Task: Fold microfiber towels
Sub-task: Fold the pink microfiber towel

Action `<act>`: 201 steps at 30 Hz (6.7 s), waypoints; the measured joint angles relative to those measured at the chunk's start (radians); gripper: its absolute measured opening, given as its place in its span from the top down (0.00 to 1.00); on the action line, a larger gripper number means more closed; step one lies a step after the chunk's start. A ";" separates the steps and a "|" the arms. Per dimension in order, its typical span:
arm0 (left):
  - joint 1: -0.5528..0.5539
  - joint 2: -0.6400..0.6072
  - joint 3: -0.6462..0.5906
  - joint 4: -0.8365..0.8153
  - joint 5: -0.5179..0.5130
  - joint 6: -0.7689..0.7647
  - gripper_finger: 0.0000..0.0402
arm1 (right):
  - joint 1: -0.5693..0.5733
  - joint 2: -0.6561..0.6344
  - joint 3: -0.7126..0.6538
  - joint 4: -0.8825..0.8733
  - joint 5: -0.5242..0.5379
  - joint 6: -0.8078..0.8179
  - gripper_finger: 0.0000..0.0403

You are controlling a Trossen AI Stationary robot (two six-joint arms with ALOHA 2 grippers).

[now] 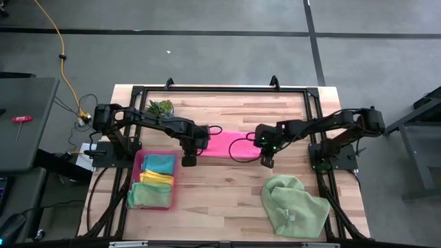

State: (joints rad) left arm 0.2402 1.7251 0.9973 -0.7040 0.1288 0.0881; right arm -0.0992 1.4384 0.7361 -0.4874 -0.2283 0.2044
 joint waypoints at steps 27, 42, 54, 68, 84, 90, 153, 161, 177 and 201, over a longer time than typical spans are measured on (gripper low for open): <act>0.128 -0.004 0.060 -0.029 0.130 -0.150 1.00 | -0.194 -0.079 0.000 -0.029 -0.141 0.139 1.00; 0.214 -0.005 0.060 0.020 0.185 -0.186 1.00 | -0.274 -0.094 0.002 -0.034 -0.164 0.270 1.00; 0.220 -0.005 0.060 0.089 0.163 -0.237 1.00 | -0.275 -0.094 0.002 -0.060 -0.093 0.404 1.00; 0.220 -0.005 0.061 0.132 -0.003 -0.348 1.00 | -0.340 -0.094 0.002 -0.062 -0.012 0.513 1.00; 0.221 -0.005 0.061 0.179 -0.168 -0.431 1.00 | -0.342 -0.094 0.002 -0.072 0.157 0.555 1.00; 0.202 -0.005 0.061 0.179 -0.196 -0.455 1.00 | -0.339 -0.093 0.002 -0.072 0.177 0.566 1.00; 0.190 -0.088 -0.053 0.623 0.053 -0.413 0.70 | -0.439 -0.125 -0.065 -0.135 0.105 0.172 0.54; 0.202 -0.196 -0.211 0.957 0.073 -0.509 0.70 | -0.511 -0.345 -0.342 0.227 -0.192 0.468 0.54; 0.222 -0.197 -0.188 0.401 -0.055 -0.027 0.98 | -0.507 -0.426 -0.408 0.365 -0.204 0.592 0.54; 0.203 0.010 -0.114 0.323 -0.132 0.115 1.00 | -0.507 -0.369 -0.408 0.356 -0.100 0.698 0.54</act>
State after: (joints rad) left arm 0.4429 1.7348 0.8833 -0.3813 -0.0031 0.2028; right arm -0.6060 1.0691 0.3279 -0.1309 -0.3280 0.9020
